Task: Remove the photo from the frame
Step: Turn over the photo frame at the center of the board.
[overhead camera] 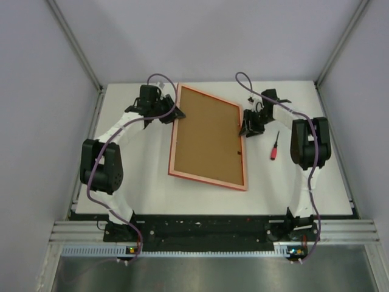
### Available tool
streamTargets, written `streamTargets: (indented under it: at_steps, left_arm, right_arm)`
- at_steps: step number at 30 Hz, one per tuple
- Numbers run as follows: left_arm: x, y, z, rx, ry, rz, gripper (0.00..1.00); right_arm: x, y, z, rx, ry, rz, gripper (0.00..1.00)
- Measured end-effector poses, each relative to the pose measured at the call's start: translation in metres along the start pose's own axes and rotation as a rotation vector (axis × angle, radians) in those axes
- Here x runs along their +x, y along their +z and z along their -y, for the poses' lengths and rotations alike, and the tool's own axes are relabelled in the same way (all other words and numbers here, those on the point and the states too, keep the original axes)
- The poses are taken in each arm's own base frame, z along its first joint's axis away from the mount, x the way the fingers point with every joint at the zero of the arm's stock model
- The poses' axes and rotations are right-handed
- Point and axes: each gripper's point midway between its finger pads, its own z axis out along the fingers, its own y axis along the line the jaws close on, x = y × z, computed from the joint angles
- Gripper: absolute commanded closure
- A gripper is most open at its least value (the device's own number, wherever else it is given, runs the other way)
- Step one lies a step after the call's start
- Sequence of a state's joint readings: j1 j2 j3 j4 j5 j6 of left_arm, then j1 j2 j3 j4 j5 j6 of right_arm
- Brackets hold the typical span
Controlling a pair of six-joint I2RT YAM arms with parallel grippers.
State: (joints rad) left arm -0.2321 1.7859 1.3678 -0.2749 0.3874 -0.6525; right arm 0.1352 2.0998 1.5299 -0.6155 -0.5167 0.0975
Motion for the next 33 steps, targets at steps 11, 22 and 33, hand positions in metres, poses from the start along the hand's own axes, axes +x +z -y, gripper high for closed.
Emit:
streamTargets:
  at_steps: [11,22,33]
  left_arm:
    - [0.007,0.003,-0.005,0.013,-0.003,-0.011,1.0]
    - [0.012,0.014,-0.015,0.017,-0.016,-0.043,1.0]
    - [0.034,0.033,-0.039,0.032,-0.055,-0.121,1.0]
  right_arm:
    - [0.0,0.003,-0.002,0.055,-0.042,-0.012,0.89]
    - [-0.003,-0.001,0.006,0.129,-0.011,-0.019,1.0]
    - [-0.007,-0.007,0.017,0.2,-0.048,-0.022,1.0]
